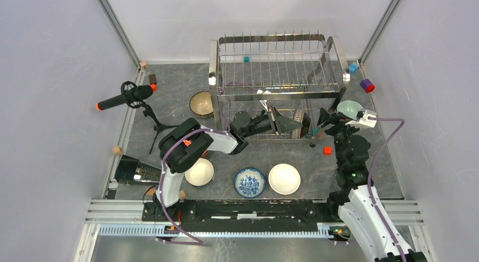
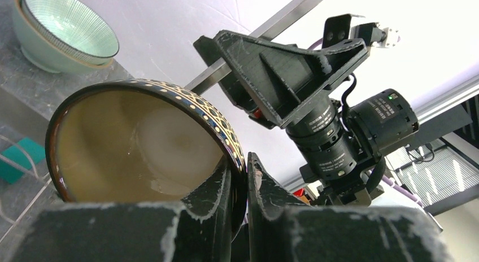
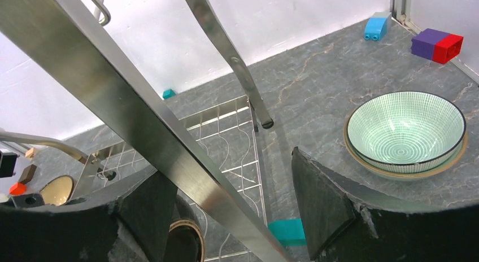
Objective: Unload the bowls from the dish rack
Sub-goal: Place the bowl at the center of the board.
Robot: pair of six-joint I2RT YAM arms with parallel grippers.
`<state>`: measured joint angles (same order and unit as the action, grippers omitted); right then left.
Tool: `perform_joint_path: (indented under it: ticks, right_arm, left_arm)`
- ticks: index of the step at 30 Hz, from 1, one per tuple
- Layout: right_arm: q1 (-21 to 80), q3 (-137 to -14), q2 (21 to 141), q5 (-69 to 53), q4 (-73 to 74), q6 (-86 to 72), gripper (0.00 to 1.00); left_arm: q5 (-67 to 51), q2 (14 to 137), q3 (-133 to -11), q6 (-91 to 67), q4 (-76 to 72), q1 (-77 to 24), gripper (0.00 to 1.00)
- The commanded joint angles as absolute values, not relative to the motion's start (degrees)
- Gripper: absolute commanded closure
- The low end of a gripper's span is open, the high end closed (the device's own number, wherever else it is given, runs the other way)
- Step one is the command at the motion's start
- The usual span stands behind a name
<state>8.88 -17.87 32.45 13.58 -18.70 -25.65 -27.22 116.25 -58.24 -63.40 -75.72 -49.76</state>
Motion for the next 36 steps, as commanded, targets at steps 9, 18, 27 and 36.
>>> perform_joint_path:
  ticks: [9, 18, 27, 36]
  right_arm:
    - [8.62, -20.25, 33.59, 17.16, -22.28, -24.79, 0.23]
    - [8.73, -21.09, 32.52, 17.59, -19.63, -24.39, 0.23]
    - [8.70, -21.80, 32.98, 16.84, -17.82, -24.39, 0.21]
    - [8.77, -23.30, 31.98, 16.04, -13.04, -25.23, 0.19]
  left_arm:
    - [-31.16, 113.87, -63.30, -64.24, -77.17, -52.80, 0.98]
    - [-32.64, 110.31, -59.87, -61.69, -73.65, -57.16, 0.98]
    - [-31.80, 102.79, -54.62, -55.20, -66.17, -62.06, 0.98]
    - [-29.94, 95.01, -51.75, -45.67, -51.17, -64.70, 0.98]
